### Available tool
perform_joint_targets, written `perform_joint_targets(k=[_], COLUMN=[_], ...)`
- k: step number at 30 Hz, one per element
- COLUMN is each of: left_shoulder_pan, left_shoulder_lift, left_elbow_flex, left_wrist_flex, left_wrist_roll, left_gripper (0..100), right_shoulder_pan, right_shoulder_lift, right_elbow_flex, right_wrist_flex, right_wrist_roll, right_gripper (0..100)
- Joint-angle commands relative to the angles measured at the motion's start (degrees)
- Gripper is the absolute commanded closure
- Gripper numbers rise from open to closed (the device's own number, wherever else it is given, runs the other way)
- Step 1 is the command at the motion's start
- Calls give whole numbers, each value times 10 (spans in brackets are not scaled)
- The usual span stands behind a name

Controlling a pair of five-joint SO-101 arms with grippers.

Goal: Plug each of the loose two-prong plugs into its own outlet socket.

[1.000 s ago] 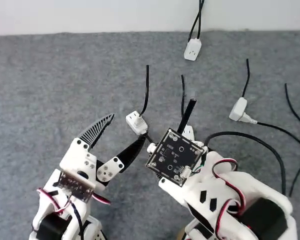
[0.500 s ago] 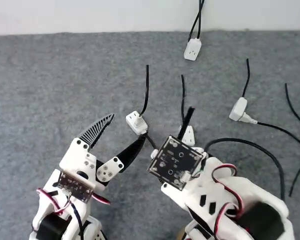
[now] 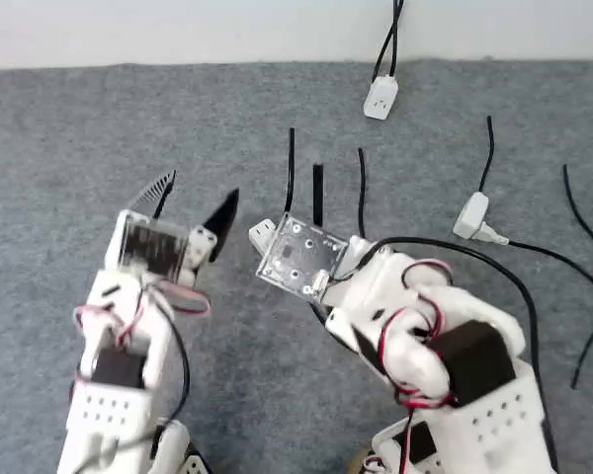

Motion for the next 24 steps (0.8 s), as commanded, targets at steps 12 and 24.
perform_joint_targets(k=[12, 24], left_shoulder_pan=[-26, -27], left_shoulder_lift=[249, 250], left_elbow_flex=[-119, -119], left_wrist_flex=[-50, -50], left_wrist_roll=[29, 27], left_gripper=[730, 730], right_shoulder_pan=[190, 205], right_shoulder_lift=[162, 357], right_elbow_flex=[-11, -66], right_wrist_flex=[-151, -194], right_wrist_roll=[100, 119], right_gripper=[991, 991])
